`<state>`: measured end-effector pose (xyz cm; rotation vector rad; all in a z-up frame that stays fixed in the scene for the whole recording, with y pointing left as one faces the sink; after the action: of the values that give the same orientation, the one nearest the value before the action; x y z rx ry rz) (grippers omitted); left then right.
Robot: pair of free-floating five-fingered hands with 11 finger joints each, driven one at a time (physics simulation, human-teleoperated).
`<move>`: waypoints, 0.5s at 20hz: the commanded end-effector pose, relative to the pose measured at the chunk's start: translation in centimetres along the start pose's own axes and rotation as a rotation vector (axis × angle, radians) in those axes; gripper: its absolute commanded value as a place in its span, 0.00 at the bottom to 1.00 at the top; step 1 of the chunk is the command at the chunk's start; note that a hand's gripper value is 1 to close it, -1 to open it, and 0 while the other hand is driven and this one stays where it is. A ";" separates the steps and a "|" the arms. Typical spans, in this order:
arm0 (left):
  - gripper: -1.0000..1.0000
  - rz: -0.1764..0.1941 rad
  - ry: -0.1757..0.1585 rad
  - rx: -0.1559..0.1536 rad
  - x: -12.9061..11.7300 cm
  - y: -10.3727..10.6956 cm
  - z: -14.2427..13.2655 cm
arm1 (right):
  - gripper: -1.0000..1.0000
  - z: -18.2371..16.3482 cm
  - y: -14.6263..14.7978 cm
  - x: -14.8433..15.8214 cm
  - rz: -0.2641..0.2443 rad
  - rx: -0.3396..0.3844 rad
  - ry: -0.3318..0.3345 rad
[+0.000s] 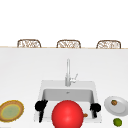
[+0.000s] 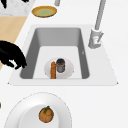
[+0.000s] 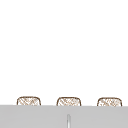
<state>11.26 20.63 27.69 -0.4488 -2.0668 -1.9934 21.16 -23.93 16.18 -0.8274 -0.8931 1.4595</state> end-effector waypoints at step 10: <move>0.50 -0.004 -0.004 -0.012 1.4 -0.8 0.9 | 0.00 0.0 0.0 -0.1 -0.007 0.005 0.003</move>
<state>9.67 21.60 27.41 -0.4476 -2.0638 -2.0129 21.11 -23.92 16.17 -0.8210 -0.8878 1.4560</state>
